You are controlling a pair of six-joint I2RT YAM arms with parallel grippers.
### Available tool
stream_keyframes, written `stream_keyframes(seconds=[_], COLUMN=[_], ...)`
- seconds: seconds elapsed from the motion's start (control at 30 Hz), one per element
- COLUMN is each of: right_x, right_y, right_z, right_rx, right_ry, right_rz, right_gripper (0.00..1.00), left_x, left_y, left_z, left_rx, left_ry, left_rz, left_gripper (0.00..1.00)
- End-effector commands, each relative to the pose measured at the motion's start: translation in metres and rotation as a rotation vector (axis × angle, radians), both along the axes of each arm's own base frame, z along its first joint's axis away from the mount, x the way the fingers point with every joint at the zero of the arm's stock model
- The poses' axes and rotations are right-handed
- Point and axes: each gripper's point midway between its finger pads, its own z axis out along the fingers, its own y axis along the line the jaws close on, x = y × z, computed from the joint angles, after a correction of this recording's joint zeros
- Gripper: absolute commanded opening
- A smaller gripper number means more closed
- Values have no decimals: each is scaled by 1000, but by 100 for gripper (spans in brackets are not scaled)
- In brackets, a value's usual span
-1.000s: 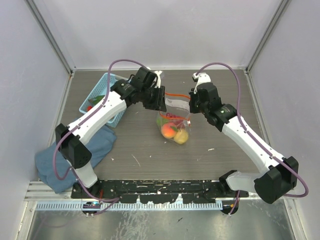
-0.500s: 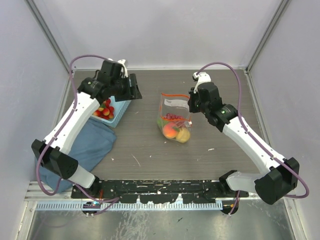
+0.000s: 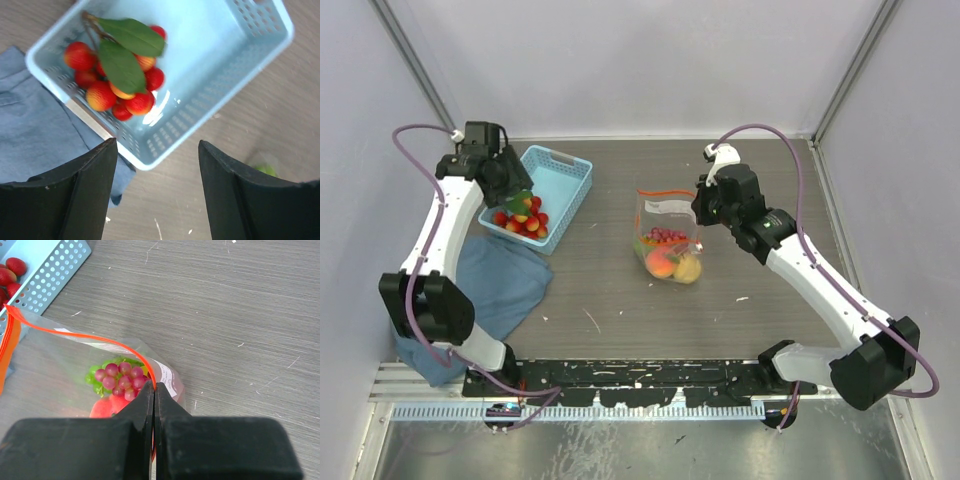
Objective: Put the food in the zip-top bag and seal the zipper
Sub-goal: Pick up the fake fruit from the bin.
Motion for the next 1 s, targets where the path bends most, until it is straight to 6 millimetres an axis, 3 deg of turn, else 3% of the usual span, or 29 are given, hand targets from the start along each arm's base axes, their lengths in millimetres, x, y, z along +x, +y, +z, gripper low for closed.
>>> stream_keyframes(seconds=[0.0,0.33,0.53,0.8,0.97], right_x=[3,-2,-6,-3,-2], right_y=[5,11,19,21,21], right_z=[38,47,44,36,34], right_rx=[74,104,116,103,100], right_ry=[-107,-124,-108,-96,-91], right_rz=[13,52,102,104,104], right_gripper=[1,1,1,1,1], left_x=[35,74,94,106,110], left_y=[46,89,105,105,95], left_z=[-9,-65,-85,-121,-138], left_rx=[11,58,96,84,40], left_ry=[-68,16,26,99,132], left_rz=[210,369,411,411,380], left_gripper=[66,66,65,66,55])
